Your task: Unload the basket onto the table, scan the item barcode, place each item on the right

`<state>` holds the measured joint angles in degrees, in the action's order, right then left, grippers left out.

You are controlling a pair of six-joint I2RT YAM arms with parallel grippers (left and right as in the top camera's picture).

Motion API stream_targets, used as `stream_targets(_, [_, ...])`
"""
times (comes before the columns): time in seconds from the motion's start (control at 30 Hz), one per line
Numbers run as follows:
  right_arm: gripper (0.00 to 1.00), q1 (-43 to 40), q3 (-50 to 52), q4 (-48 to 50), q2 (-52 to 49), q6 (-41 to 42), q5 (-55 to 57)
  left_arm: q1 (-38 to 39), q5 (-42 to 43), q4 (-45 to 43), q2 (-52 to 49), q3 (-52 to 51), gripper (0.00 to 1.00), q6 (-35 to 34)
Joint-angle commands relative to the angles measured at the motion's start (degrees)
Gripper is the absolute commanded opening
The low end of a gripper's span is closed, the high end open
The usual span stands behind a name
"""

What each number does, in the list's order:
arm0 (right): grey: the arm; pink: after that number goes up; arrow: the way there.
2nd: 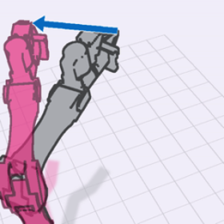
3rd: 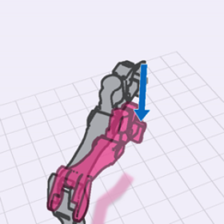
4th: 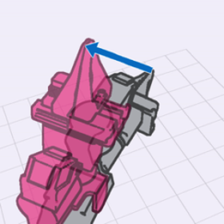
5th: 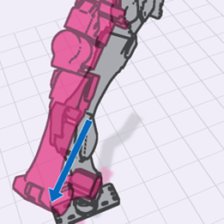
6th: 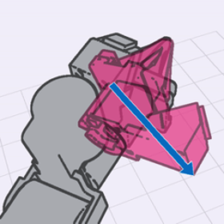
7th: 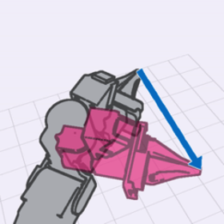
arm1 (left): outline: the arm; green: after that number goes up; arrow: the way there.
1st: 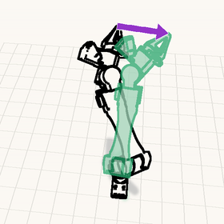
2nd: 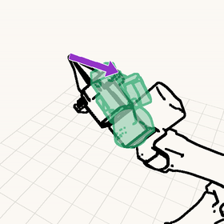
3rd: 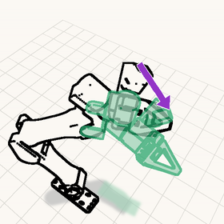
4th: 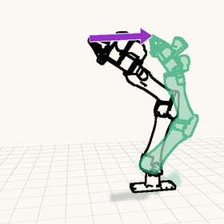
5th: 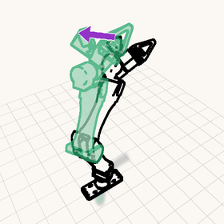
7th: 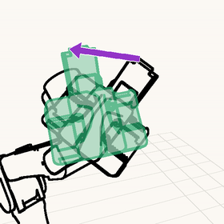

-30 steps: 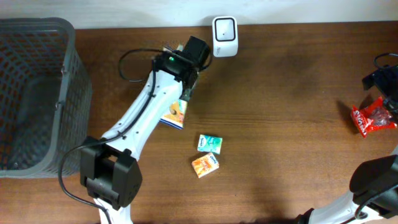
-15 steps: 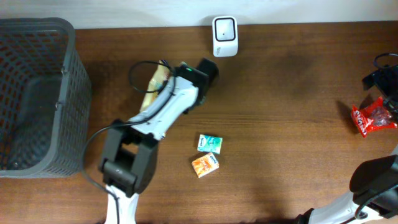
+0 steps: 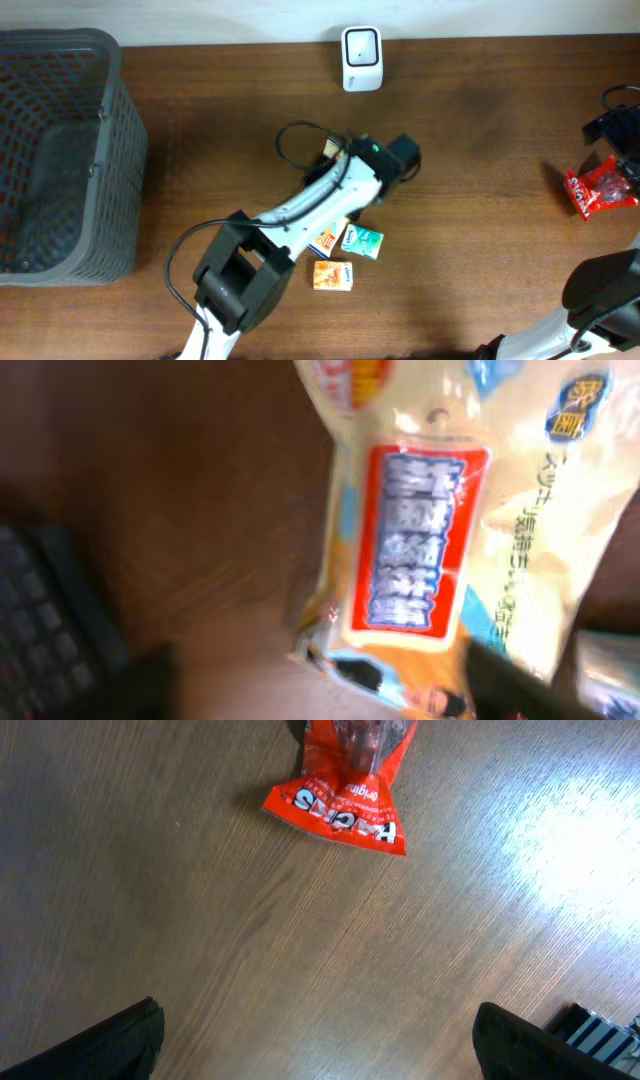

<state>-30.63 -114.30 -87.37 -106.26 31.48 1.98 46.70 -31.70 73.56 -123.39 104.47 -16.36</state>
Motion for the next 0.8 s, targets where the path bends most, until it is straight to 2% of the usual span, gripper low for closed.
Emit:
stream_targets(0.0, [0.98, 0.24, 0.09, -0.02, 0.02, 0.09, -0.04, -6.56, 10.27, 5.88, 0.52, 12.9, 0.99, -0.79])
stream_targets(0.07, [0.98, 0.24, 0.09, -0.02, 0.02, 0.11, -0.04, -10.95, 20.65, 9.01, 0.52, 16.5, 0.99, -0.79])
stream_targets(0.1, [0.98, 0.24, 0.09, -0.02, 0.02, 0.11, -0.04, -13.79, 28.85, 10.38, 0.52, 16.72, 0.99, -0.74])
stream_targets(0.17, [0.98, 0.24, 0.09, -0.02, 0.02, 0.11, -0.04, -18.08, 39.12, 12.17, 0.39, 15.02, 0.99, 0.48])
stream_targets(0.2, [0.98, 0.24, 0.09, -0.02, 0.02, 0.11, -0.04, -20.31, 41.7, 12.24, 0.39, 12.87, 0.99, 2.71])
stream_targets(0.3, [0.98, 0.24, 0.09, -0.02, 0.02, 0.09, -0.04, -23.39, 43.67, 10.49, 0.39, 6.97, 0.99, 4.57])
stream_targets(0.4, [0.98, 0.24, 0.09, -0.02, 0.02, 0.11, -0.04, -24.74, 51.32, 6.4, 0.39, -0.61, 0.99, 9.27])
stream_targets(0.57, [0.98, 0.24, 0.09, -0.02, 0.02, 0.11, -0.04, -26.51, 51.65, 2.93, 0.39, -8.28, 0.99, 12.85])
stream_targets(0.77, [0.99, 0.24, 0.09, -0.02, 0.02, 0.11, -0.04, -32.74, 52.15, -2.01, 0.39, -15.28, 0.99, 16.81])
